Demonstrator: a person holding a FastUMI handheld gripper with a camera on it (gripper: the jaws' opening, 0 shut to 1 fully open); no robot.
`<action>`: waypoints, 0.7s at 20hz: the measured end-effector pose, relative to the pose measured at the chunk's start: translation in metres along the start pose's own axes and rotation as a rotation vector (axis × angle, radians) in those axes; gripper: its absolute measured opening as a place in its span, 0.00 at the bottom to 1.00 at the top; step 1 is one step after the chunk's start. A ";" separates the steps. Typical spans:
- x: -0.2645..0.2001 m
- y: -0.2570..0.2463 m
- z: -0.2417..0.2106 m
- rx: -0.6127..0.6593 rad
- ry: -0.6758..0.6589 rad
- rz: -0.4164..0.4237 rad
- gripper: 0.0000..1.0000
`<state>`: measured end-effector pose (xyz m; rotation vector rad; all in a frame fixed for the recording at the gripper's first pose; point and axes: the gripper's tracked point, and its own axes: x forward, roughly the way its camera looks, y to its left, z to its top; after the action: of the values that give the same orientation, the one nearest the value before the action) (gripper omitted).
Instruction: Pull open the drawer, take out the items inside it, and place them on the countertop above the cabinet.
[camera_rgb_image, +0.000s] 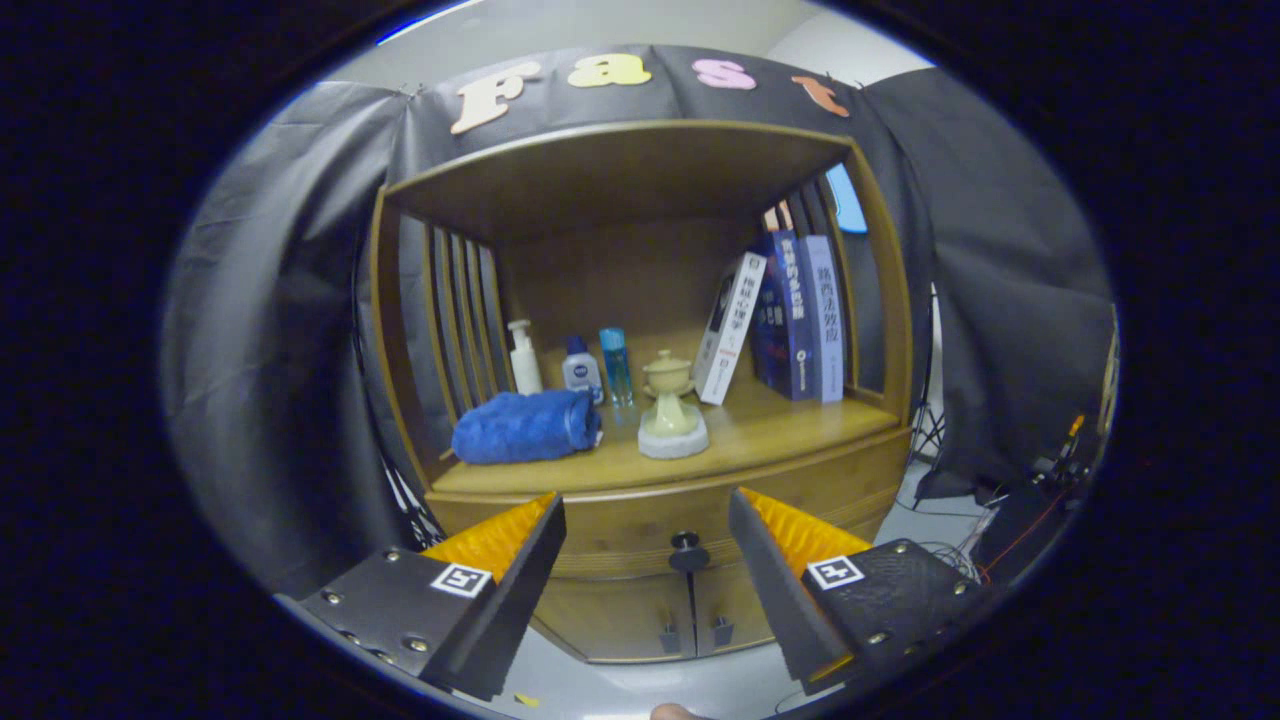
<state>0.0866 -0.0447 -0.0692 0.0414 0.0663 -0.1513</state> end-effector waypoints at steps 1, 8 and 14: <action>-0.009 -0.004 0.011 -0.006 -0.018 -0.005 0.99; -0.067 -0.026 0.069 -0.124 -0.113 0.024 0.99; -0.090 -0.053 0.080 -0.127 -0.140 0.040 0.99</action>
<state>-0.0054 -0.0875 0.0148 -0.0945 -0.0646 -0.1092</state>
